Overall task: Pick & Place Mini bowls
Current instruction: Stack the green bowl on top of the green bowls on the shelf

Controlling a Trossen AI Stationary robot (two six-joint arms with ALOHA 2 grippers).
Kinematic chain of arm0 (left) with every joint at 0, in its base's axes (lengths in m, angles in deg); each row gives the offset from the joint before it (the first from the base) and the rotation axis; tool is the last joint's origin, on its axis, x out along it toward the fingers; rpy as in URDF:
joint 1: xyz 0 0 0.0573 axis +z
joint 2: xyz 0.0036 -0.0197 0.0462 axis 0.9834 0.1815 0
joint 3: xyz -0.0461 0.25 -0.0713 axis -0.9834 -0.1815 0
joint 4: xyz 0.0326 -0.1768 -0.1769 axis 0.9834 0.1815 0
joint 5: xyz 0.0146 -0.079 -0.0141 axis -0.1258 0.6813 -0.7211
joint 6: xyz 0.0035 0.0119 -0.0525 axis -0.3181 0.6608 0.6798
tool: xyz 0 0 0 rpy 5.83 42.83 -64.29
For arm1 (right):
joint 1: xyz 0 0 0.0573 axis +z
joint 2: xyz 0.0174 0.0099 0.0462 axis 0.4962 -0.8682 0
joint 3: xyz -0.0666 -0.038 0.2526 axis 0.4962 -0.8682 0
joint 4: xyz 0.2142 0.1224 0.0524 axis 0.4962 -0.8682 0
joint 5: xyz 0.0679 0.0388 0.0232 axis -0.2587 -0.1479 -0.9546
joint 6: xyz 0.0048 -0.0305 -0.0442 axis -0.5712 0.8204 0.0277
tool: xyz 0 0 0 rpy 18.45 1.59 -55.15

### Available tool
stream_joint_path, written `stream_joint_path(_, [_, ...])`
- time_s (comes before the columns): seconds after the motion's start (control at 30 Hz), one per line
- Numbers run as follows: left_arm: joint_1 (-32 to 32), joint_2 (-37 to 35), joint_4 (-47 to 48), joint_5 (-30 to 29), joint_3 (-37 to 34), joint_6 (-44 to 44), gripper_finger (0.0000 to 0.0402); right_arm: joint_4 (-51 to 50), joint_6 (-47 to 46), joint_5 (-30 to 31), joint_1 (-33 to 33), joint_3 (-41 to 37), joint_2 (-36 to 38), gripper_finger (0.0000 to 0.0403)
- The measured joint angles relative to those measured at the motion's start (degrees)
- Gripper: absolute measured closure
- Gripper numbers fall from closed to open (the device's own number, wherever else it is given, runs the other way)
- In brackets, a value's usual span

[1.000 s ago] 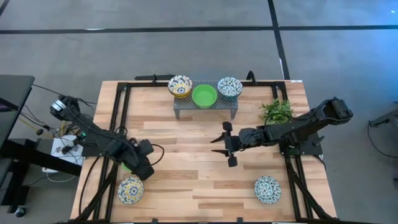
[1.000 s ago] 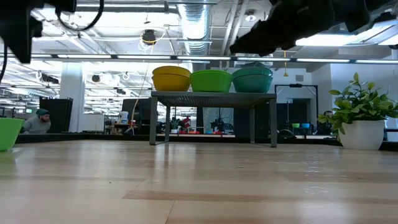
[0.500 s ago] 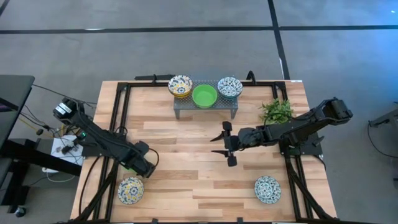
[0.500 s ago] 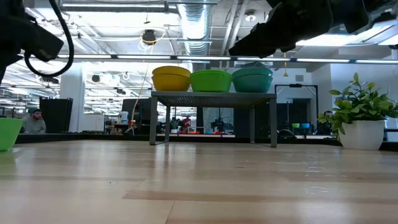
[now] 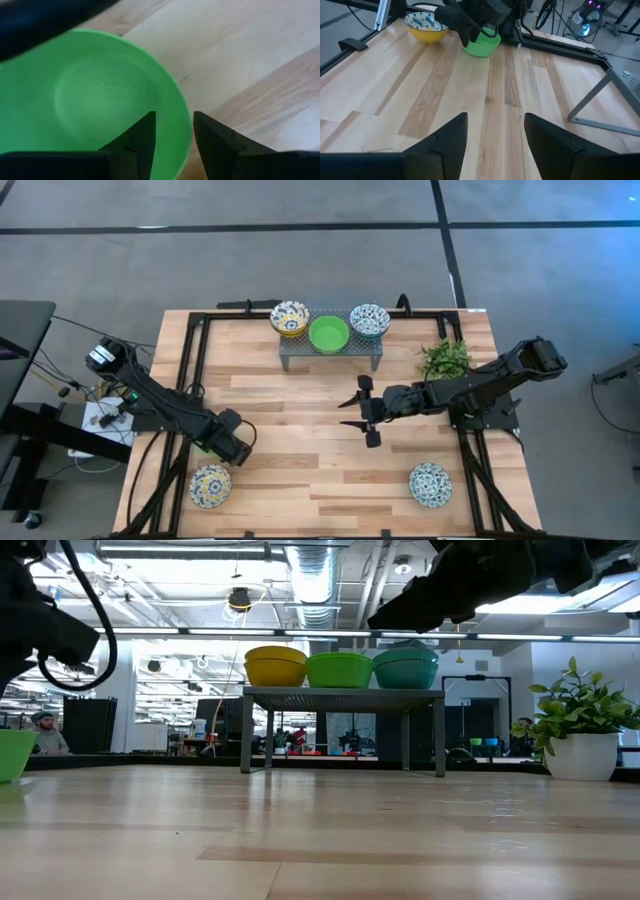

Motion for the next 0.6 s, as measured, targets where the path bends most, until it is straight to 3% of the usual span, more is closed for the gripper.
stream_joint_path(0.13, [0.0, 0.0, -1.0, -0.7, -0.6, -4.2, 0.0295, 0.0, 2.2, 0.0, 0.0, 0.0, 0.0, 0.0208])
stream_joint_path(0.33, [0.4, 0.0, -8.3, -1.9, -0.5, -10.3, 0.0388, 0.1, 3.0, 0.0, 0.0, 0.0, 0.0, 0.0210])
stream_joint_path(0.47, [1.6, 0.0, -10.9, -3.0, 1.6, -14.6, 0.0389, 0.1, 3.0, 0.0, 0.0, 0.0, 0.0, 0.0216])
stream_joint_path(0.6, [3.7, 0.0, -11.5, -6.2, 6.6, -26.7, 0.0394, 0.0, 3.0, 0.0, 0.0, 0.0, 0.0, 0.0221])
